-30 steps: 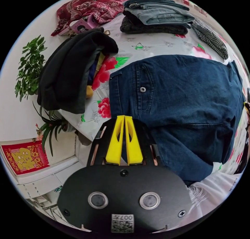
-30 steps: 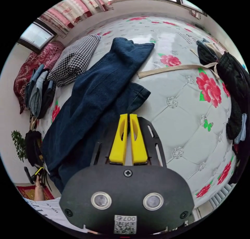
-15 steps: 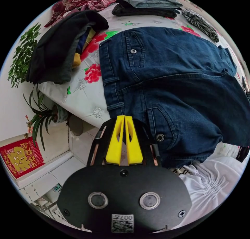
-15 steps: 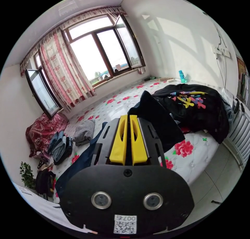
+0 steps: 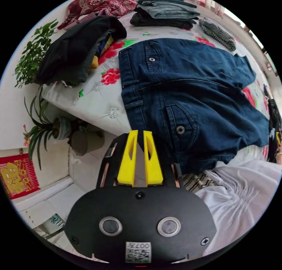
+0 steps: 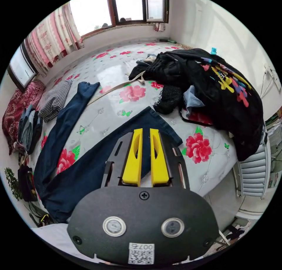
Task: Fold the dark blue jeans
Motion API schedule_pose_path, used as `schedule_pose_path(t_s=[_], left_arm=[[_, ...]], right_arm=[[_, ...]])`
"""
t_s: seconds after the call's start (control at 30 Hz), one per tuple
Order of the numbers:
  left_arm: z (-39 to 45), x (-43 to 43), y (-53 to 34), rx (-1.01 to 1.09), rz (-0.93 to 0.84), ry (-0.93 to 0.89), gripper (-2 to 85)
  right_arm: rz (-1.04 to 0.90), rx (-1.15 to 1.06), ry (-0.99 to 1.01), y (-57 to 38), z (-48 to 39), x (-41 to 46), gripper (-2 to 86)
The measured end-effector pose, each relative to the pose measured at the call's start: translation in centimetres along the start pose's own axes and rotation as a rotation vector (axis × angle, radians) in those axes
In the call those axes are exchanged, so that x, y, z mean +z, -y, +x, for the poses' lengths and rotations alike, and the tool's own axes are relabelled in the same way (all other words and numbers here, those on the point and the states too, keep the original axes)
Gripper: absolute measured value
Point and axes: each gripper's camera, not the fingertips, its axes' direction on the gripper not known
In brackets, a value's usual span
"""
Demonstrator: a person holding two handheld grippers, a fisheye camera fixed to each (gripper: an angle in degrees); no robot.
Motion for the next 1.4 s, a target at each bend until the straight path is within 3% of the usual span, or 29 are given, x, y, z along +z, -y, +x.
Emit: schedule_pose_path(t_s=[0.07,0.2,0.4,0.47,0.63,0.77,0.87,1.0,1.2,1.4], left_arm=[[-0.8,0.4,-1.9,0.039,0.016,-0.156,12.3],[-0.8,3.7,-3.1,0.027,-0.076,-0.236,15.3],[0.3,6.0,0.1,0.073,-0.223,-0.22,8.0],[0.9,4.8,0.6,0.137,-0.226,-0.114,2.7],[0.6,3.3,0.4,0.16,-0.222,-0.09,0.0],[0.7,3.5,-1.0,0.181,-0.218,-0.138,0.5],[1.4,5.1,-2.4,0.177,-0.217,-0.142,2.8],[0.3,4.1,-2.6,0.14,-0.213,-0.124,3.6],[-0.4,-0.5,3.3,0.14,-0.041,-0.006,6.3],[4.0,0.8,15.9,0.272,-0.001,0.04,8.3]], right_arm=[[-0.033,0.048,0.034,-2.1,2.8,1.3,4.2],[-0.153,0.224,0.079,-6.3,9.8,5.0,6.4],[-0.195,0.264,0.217,-6.0,12.8,9.4,7.4],[-0.222,0.264,0.225,-5.3,12.7,11.1,5.9],[-0.269,0.202,0.124,-4.7,11.7,12.9,1.1],[-0.234,0.151,0.002,-7.4,14.1,10.1,0.8],[-0.328,0.174,-0.056,-11.4,17.4,11.3,2.2],[-0.208,0.203,-0.081,-12.4,19.6,8.4,4.4],[-0.045,-0.014,0.027,-6.3,11.3,7.6,6.2],[-0.076,-0.191,0.249,2.7,-3.7,14.3,8.2]])
